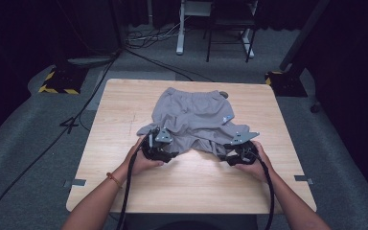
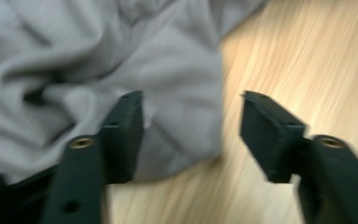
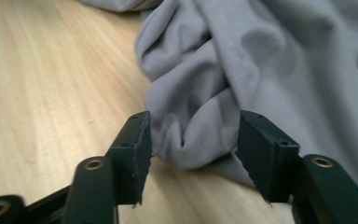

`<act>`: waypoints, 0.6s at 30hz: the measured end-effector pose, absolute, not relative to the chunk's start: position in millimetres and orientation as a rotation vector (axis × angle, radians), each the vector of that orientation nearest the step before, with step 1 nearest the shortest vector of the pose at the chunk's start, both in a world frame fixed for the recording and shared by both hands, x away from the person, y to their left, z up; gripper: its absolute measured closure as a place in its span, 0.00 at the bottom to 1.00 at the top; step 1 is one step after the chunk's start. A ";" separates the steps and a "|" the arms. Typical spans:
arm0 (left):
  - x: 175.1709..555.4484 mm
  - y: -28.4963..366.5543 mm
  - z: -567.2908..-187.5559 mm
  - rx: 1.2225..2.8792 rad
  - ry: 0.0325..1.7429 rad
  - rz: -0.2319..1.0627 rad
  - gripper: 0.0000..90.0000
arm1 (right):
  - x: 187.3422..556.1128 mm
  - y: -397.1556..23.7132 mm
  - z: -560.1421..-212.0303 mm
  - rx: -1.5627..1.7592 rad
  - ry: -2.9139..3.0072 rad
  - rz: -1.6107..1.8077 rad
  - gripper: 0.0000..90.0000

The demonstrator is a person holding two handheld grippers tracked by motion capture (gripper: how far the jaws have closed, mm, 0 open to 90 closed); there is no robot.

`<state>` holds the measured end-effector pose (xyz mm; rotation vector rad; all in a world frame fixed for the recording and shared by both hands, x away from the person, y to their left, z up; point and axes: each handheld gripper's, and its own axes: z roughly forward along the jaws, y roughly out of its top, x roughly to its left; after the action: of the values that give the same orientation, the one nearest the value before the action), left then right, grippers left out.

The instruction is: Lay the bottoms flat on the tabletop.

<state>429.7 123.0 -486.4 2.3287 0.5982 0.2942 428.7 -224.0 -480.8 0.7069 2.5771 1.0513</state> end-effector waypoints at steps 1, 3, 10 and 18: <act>431.8 126.6 -489.4 2.324 0.614 0.280 0.51 | 429.1 -224.0 -481.1 0.704 2.579 1.055 0.55; 437.6 132.0 -494.4 2.308 0.629 0.242 0.54 | 429.1 -223.8 -482.9 0.706 2.602 1.054 0.53; 441.8 130.2 -495.2 2.324 0.621 0.344 0.79 | 432.4 -221.8 -487.4 0.708 2.586 0.991 0.82; 441.9 136.3 -478.4 2.290 0.629 0.412 0.94 | 428.3 -227.9 -463.6 0.692 2.485 1.055 0.92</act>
<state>441.9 136.3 -478.4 2.2905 0.6286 0.4117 428.3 -227.9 -463.6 0.6918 2.4848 1.0550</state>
